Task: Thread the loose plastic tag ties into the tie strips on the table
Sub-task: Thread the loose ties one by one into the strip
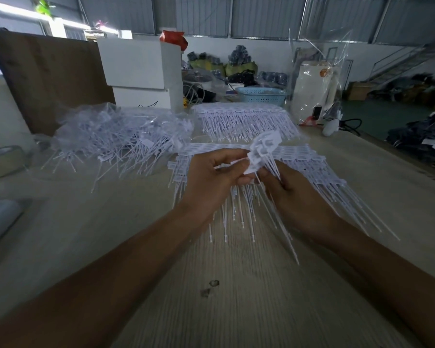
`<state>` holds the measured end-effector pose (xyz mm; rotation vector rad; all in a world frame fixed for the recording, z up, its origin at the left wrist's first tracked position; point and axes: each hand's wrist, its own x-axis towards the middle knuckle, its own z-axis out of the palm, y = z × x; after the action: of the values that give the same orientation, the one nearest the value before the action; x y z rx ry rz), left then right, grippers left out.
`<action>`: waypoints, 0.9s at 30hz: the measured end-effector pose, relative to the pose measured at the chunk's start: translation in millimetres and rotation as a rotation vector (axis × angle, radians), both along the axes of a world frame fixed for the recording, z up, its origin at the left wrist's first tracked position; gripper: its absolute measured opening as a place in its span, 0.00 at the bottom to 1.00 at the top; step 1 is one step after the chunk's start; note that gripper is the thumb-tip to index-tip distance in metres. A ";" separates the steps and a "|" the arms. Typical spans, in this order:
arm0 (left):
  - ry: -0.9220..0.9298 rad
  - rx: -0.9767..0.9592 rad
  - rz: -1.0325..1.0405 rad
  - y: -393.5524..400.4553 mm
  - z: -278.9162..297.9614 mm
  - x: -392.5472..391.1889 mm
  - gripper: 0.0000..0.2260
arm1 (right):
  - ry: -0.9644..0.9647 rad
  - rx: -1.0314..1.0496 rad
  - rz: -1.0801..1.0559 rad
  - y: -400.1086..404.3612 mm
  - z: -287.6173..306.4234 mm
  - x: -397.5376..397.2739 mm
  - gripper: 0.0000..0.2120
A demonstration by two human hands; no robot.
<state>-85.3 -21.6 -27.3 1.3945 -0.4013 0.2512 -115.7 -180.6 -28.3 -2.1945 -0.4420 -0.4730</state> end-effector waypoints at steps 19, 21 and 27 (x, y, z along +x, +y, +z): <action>-0.263 0.508 0.143 -1.0 12.3 -10.4 0.16 | -0.148 -0.357 0.091 2.9 -6.7 -3.7 0.13; -0.265 0.562 0.116 0.1 11.5 -10.1 0.06 | -0.138 -0.413 0.072 3.2 -9.8 -4.0 0.07; -0.369 0.588 0.154 -0.7 13.2 -6.8 0.06 | -0.126 -0.380 0.006 1.5 -6.8 -2.7 0.10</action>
<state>-92.1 -22.3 -14.1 1.9664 -0.7112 0.5525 -118.4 -179.2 -35.1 -2.5351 -0.6500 -0.5632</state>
